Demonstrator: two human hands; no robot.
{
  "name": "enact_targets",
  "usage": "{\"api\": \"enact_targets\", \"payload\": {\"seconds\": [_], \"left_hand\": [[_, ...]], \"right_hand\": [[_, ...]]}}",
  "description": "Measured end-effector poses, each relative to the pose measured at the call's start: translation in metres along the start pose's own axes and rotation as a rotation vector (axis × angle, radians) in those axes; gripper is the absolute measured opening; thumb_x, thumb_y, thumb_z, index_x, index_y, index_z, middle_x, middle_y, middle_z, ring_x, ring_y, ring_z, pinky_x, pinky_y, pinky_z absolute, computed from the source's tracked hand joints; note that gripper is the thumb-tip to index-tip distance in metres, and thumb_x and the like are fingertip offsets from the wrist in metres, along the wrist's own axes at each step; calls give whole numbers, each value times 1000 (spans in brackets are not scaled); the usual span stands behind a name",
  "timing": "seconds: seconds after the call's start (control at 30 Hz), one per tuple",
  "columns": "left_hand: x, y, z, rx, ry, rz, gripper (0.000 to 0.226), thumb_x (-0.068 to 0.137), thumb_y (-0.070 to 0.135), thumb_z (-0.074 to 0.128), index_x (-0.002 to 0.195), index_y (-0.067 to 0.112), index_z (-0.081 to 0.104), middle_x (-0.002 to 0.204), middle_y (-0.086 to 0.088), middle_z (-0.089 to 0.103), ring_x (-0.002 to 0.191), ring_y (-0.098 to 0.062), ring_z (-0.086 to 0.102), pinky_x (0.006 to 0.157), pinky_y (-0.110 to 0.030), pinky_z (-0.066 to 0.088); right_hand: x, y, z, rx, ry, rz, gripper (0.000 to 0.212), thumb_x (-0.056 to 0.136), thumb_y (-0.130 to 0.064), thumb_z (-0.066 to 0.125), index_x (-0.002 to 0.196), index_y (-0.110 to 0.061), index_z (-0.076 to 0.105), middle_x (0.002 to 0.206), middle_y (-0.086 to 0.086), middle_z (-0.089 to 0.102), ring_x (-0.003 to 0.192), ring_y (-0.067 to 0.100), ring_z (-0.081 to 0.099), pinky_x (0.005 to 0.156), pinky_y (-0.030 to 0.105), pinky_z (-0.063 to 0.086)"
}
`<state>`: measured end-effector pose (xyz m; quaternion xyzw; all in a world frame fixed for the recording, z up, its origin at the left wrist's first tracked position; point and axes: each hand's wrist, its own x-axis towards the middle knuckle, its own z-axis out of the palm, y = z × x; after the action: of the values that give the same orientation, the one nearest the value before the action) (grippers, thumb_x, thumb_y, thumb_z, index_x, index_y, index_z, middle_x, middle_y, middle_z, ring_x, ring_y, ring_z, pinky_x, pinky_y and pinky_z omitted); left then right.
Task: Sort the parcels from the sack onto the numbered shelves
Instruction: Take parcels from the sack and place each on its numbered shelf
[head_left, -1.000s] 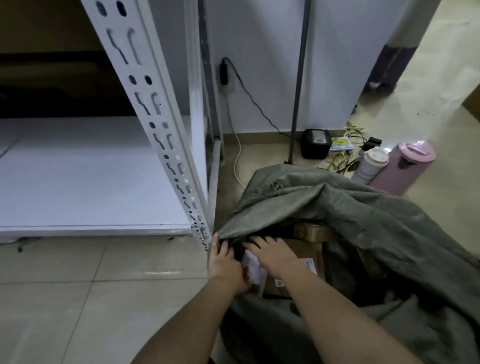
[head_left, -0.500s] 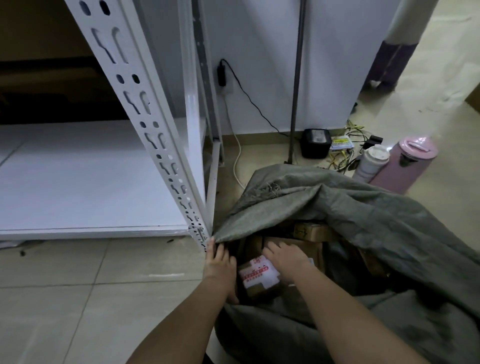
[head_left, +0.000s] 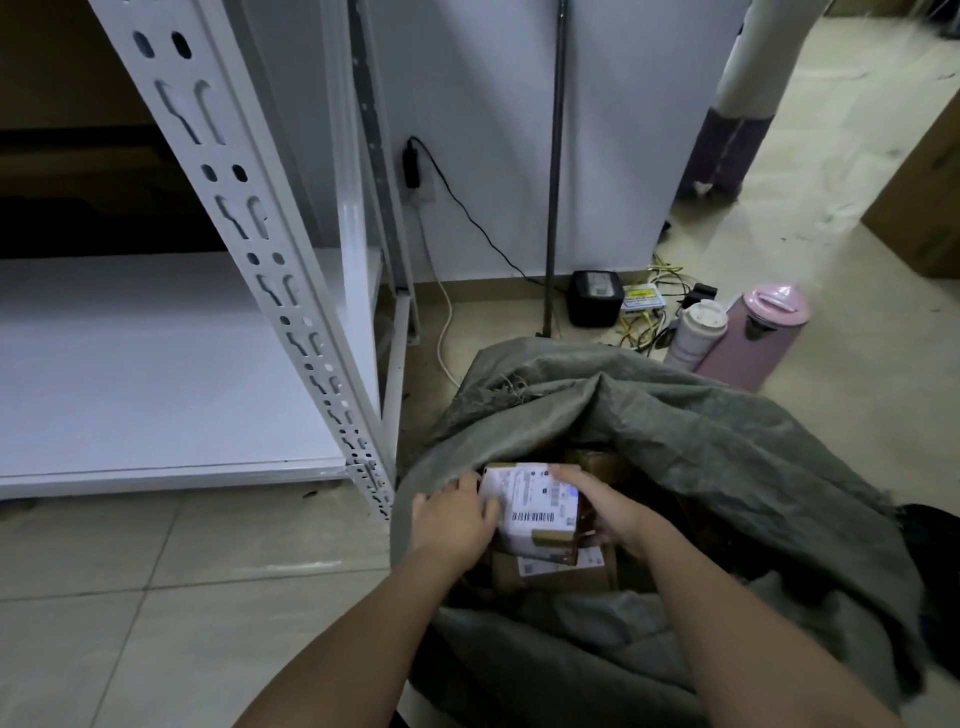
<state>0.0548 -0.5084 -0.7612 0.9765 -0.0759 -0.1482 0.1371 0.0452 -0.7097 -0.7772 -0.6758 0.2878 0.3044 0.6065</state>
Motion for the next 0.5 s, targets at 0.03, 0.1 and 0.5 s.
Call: {"api": "enact_targets", "payload": {"seconds": [0.03,0.1,0.5], "left_hand": [[0,2,0,-146,-26,-20,43,98,49,33,131,24,46,130,-3,58,120,-24,52,101,-39,32],[1,7,-1,-442,-70,-46,48,96,53,39,135,25,45,134,-2,56,119,-21,52,99,-35,38],[1,20,-10,-1491,-534,-547,63,89,66,42,108,13,70,104,-16,71,104,-32,61,92,-46,49]], "right_hand": [[-1,2,-2,73,17,6,66,76,-67,61,123,-21,60,116,9,66,106,27,62,87,40,52],[-4,5,-4,188,43,18,71,73,-75,57,115,-19,66,111,12,69,102,29,65,82,40,54],[-21,0,-13,165,81,-44,79,72,-88,34,99,-25,74,96,4,76,104,27,64,105,50,42]]}}
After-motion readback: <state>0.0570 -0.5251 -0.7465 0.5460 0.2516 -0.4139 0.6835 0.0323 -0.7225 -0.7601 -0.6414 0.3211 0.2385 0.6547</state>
